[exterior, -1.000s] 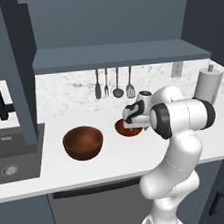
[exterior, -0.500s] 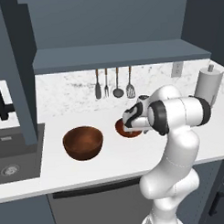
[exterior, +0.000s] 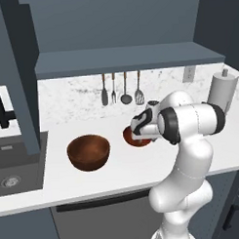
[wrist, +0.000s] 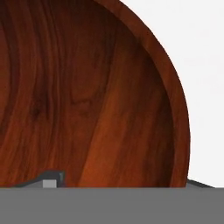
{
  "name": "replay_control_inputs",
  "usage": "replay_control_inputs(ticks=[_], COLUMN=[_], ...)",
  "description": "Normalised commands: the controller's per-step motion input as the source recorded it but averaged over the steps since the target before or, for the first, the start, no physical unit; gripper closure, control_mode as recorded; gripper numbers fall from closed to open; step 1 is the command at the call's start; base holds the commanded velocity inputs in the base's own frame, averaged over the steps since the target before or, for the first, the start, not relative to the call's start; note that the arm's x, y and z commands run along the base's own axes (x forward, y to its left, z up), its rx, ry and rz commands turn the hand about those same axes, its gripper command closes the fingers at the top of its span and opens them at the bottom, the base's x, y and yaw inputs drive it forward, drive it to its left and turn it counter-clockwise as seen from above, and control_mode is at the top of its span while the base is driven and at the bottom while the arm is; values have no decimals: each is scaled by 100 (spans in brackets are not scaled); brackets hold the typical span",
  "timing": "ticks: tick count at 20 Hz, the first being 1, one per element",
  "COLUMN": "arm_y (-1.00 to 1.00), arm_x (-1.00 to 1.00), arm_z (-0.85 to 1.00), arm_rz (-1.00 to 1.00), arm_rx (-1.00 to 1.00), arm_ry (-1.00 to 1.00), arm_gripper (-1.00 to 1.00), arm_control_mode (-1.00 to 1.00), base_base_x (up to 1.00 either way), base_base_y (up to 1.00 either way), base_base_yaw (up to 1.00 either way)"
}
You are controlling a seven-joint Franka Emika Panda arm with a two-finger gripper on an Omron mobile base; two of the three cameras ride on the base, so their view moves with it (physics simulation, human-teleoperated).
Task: Pick up the bowls on the counter and stack them on top of one another in the open cabinet. Place the smaller bowl on top of the larger bowl.
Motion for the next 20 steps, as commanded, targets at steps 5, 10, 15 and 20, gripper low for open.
replay_control_inputs(ticks=[5, 10, 15, 20], arm_y=[0, -1, -15, -23], arm_x=[0, -15, -49, -65], arm_z=[0, 9, 34, 60], arm_rz=[0, 0, -1, -1], arm_rx=[-1, 0, 1, 5], arm_ry=[7, 1, 0, -1], arm_gripper=[100, 100, 100, 100], arm_control_mode=[-100, -100, -100, -100], base_base_x=[0, 0, 0, 0], base_base_y=[0, 0, 0, 0], base_base_yaw=[0, 0, 0, 0])
